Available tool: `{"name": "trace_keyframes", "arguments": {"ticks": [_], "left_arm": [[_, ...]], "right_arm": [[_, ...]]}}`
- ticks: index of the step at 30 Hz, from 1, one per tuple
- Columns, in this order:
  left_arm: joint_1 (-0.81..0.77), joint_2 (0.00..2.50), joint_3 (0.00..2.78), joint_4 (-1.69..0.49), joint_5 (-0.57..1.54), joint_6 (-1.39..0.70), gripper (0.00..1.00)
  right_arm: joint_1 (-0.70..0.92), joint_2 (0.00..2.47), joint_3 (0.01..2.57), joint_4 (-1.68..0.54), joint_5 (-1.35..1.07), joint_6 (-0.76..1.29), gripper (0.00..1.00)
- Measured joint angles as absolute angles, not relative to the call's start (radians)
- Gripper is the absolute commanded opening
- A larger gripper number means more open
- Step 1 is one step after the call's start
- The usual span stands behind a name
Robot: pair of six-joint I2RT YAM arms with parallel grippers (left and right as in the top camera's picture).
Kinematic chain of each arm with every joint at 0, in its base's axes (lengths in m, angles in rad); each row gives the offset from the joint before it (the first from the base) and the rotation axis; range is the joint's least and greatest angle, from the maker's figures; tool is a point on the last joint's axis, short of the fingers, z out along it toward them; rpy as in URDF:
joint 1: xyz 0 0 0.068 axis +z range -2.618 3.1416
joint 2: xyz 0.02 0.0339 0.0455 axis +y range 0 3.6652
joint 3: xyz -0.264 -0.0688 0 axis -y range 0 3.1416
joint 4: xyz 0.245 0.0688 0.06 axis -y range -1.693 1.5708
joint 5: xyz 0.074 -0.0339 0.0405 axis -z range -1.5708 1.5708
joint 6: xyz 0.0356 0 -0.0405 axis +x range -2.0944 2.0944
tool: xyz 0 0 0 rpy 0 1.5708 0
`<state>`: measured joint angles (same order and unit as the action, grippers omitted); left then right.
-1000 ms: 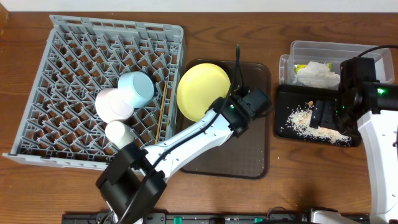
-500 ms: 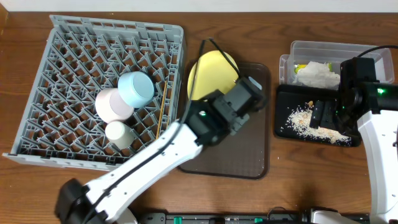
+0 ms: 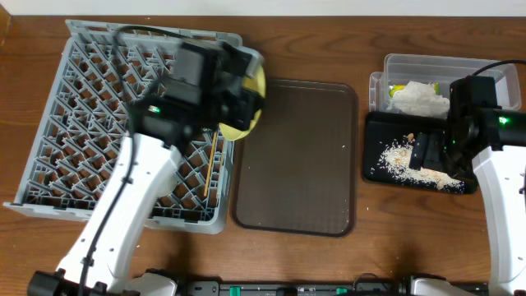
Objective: Sort waste into correct bins and load items into the dishwasher
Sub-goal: 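Carry the yellow plate to the rack and stand it upright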
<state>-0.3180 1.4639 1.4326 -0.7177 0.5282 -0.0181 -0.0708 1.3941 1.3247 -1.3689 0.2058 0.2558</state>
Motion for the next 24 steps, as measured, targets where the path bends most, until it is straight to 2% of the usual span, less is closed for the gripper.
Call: {"name": "trace_keyframes", "arguments": {"ticks": [10,19,22,23,24], "left_arm": [[-0.061,1.568,1.433,-0.714,0.918,-0.018,0.06],[0.034,1.716,1.433,-0.715,1.019,-0.018,0.07],[0.064,1.743,1.433,-0.735,0.998,-0.018,0.4],[0.072,1.745,1.433,-0.741,0.979,-0.015,0.57],[0.081,1.745,1.433,-0.752,0.96,-0.014,0.68]], "right_arm": [[-0.071,1.394,1.325,-1.369,0.205,0.256,0.99],[-0.071,1.394,1.325,-1.37,0.202,0.256,0.99],[-0.071,1.394,1.325,-1.369,0.202,0.256,0.99],[-0.071,1.394,1.325,-1.369,0.202,0.256,0.99],[-0.071,1.394,1.325,-1.37,0.202,0.256,0.99]]}}
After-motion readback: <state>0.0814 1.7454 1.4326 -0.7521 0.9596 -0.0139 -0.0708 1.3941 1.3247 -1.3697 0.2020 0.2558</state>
